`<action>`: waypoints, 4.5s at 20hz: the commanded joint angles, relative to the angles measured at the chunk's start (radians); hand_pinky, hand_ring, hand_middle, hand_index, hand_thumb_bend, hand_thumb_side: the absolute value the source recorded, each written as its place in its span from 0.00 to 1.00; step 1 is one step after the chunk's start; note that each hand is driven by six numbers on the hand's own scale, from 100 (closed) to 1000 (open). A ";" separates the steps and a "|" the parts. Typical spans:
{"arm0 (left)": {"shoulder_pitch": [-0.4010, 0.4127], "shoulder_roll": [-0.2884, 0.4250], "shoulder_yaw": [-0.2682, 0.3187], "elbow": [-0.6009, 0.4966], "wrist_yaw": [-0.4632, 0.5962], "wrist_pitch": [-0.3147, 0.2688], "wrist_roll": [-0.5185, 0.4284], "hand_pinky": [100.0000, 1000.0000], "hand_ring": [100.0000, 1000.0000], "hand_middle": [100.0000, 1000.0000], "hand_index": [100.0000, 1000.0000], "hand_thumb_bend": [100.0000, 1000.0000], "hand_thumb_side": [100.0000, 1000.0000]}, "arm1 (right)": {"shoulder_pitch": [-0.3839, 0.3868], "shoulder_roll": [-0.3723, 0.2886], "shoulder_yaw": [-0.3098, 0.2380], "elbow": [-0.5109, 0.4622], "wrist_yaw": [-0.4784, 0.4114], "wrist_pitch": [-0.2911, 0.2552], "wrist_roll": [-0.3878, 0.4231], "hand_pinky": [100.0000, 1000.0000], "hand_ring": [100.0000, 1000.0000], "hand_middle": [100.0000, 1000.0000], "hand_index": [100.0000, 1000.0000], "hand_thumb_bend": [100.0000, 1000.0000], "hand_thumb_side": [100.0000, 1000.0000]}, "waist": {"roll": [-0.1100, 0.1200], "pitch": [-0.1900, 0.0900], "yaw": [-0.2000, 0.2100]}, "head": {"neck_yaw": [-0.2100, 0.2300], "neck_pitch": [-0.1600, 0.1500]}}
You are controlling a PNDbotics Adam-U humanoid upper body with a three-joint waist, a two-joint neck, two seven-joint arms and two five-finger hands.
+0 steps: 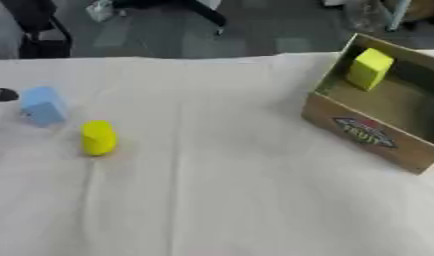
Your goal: Pick up the objects with one hand, pass them to the other hand, and then place them into the box on the other side of the table.
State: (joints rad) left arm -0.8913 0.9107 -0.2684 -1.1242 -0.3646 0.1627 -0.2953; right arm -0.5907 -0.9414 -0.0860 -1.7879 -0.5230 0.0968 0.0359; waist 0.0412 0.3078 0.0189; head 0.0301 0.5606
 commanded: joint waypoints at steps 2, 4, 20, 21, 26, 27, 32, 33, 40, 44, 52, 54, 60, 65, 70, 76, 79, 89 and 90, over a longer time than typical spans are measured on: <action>-0.046 0.007 0.021 0.038 -0.050 -0.019 -0.073 0.85 0.79 0.73 0.79 0.69 0.28 | -0.005 -0.045 -0.016 -0.019 0.016 -0.001 0.003 1.00 0.88 0.84 0.76 0.00 0.26 | 0.014 0.001 -0.002 | 0.012 -0.020; -0.062 -0.001 0.036 0.045 -0.067 -0.026 -0.109 0.85 0.79 0.73 0.79 0.68 0.25 | -0.002 -0.043 -0.017 -0.020 0.022 0.000 0.002 1.00 0.88 0.84 0.76 0.00 0.27 | 0.016 0.007 -0.003 | 0.014 -0.026; -0.127 -0.025 0.148 0.026 -0.230 0.012 -0.403 0.87 0.82 0.73 0.80 0.62 0.00 | 0.009 -0.033 -0.022 -0.028 0.056 0.002 -0.004 1.00 0.88 0.84 0.75 0.00 0.29 | 0.020 0.051 -0.008 | 0.043 -0.056; -0.131 -0.029 0.154 0.030 -0.239 0.016 -0.402 0.88 0.82 0.73 0.80 0.62 0.00 | 0.009 -0.033 -0.023 -0.029 0.057 0.002 -0.004 1.00 0.88 0.84 0.75 0.00 0.30 | 0.020 0.053 -0.010 | 0.046 -0.058; -0.140 -0.038 0.176 0.065 -0.260 0.026 -0.368 0.87 0.82 0.73 0.80 0.62 0.00 | 0.018 -0.032 -0.037 -0.032 0.052 -0.002 -0.020 1.00 0.88 0.84 0.75 0.00 0.30 | 0.020 0.060 -0.022 | 0.064 -0.060; -0.140 -0.038 0.179 0.071 -0.263 0.026 -0.362 0.87 0.81 0.73 0.79 0.61 0.00 | 0.020 -0.032 -0.039 -0.032 0.050 -0.003 -0.023 1.00 0.88 0.84 0.75 0.00 0.30 | 0.020 0.060 -0.023 | 0.068 -0.060; -0.147 -0.048 0.190 0.108 -0.273 0.030 -0.350 0.87 0.81 0.73 0.79 0.62 0.00 | 0.024 -0.031 -0.038 -0.034 0.051 -0.004 -0.023 1.00 0.88 0.84 0.75 0.00 0.32 | 0.023 0.064 -0.030 | 0.091 -0.066; -0.148 -0.050 0.191 0.116 -0.279 0.032 -0.350 0.87 0.81 0.73 0.78 0.62 0.00 | 0.023 -0.030 -0.037 -0.034 0.054 -0.003 -0.022 1.00 0.88 0.84 0.75 0.00 0.32 | 0.023 0.065 -0.031 | 0.095 -0.067; -0.154 -0.070 0.216 0.173 -0.322 0.044 -0.326 0.88 0.82 0.73 0.78 0.65 0.00 | 0.017 -0.025 -0.032 -0.036 0.066 -0.003 -0.018 1.00 0.88 0.84 0.75 0.00 0.33 | 0.025 0.078 -0.044 | 0.116 -0.078; -0.157 -0.076 0.229 0.193 -0.334 0.047 -0.295 0.89 0.83 0.74 0.78 0.65 0.00 | 0.017 -0.022 -0.032 -0.035 0.072 -0.003 -0.015 1.00 0.88 0.84 0.75 0.00 0.34 | 0.025 0.085 -0.046 | 0.125 -0.083; -0.157 -0.087 0.238 0.223 -0.330 0.053 -0.277 0.89 0.84 0.74 0.78 0.64 0.00 | 0.016 -0.018 -0.033 -0.035 0.079 -0.003 -0.015 1.00 0.88 0.83 0.75 0.00 0.35 | 0.027 0.095 -0.053 | 0.138 -0.091; -0.157 -0.089 0.239 0.227 -0.330 0.054 -0.276 0.89 0.84 0.74 0.78 0.64 0.00 | 0.015 -0.017 -0.033 -0.035 0.080 -0.002 -0.015 1.00 0.88 0.83 0.75 0.00 0.35 | 0.027 0.098 -0.056 | 0.141 -0.092; -0.160 -0.099 0.247 0.236 -0.323 0.058 -0.254 0.89 0.84 0.74 0.78 0.63 0.00 | 0.011 -0.014 -0.030 -0.037 0.084 -0.001 -0.011 1.00 0.88 0.83 0.75 0.00 0.36 | 0.030 0.106 -0.066 | 0.154 -0.101; -0.161 -0.104 0.248 0.244 -0.324 0.059 -0.241 0.89 0.83 0.73 0.77 0.62 0.00 | 0.011 -0.012 -0.031 -0.036 0.090 -0.001 -0.010 1.00 0.88 0.83 0.75 0.00 0.36 | 0.032 0.112 -0.071 | 0.159 -0.106; -0.162 -0.104 0.245 0.248 -0.327 0.060 -0.254 0.85 0.80 0.68 0.76 0.60 0.01 | 0.012 -0.011 -0.032 -0.035 0.093 0.001 -0.010 1.00 0.88 0.83 0.75 0.00 0.36 | 0.033 0.114 -0.071 | 0.160 -0.103; -0.163 -0.106 0.242 0.248 -0.345 0.060 -0.293 0.80 0.75 0.59 0.72 0.56 0.00 | 0.014 -0.011 -0.035 -0.033 0.089 0.001 -0.012 1.00 0.88 0.83 0.75 0.00 0.36 | 0.032 0.112 -0.073 | 0.163 -0.101; -0.163 -0.106 0.241 0.247 -0.350 0.058 -0.309 0.79 0.73 0.57 0.70 0.53 0.00 | 0.014 -0.012 -0.036 -0.033 0.085 0.000 -0.013 1.00 0.88 0.83 0.75 0.00 0.37 | 0.032 0.110 -0.075 | 0.163 -0.103; -0.163 -0.108 0.239 0.245 -0.347 0.066 -0.324 0.73 0.65 0.51 0.66 0.35 0.00 | 0.006 -0.010 -0.032 -0.022 0.085 0.003 -0.009 1.00 0.88 0.83 0.75 0.00 0.37 | 0.033 0.102 -0.075 | 0.159 -0.099; -0.163 -0.107 0.239 0.243 -0.347 0.067 -0.321 0.71 0.63 0.50 0.64 0.32 0.00 | 0.005 -0.010 -0.031 -0.021 0.084 0.003 -0.009 1.00 0.88 0.83 0.75 0.00 0.37 | 0.033 0.100 -0.074 | 0.158 -0.098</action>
State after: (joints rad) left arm -1.0344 0.7757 -0.0343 -0.8679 -0.7137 0.2276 -0.6163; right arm -0.5722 -0.9289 -0.1047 -1.8055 -0.4365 0.0982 0.0267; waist 0.0644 0.4307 -0.0548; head 0.1908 0.4682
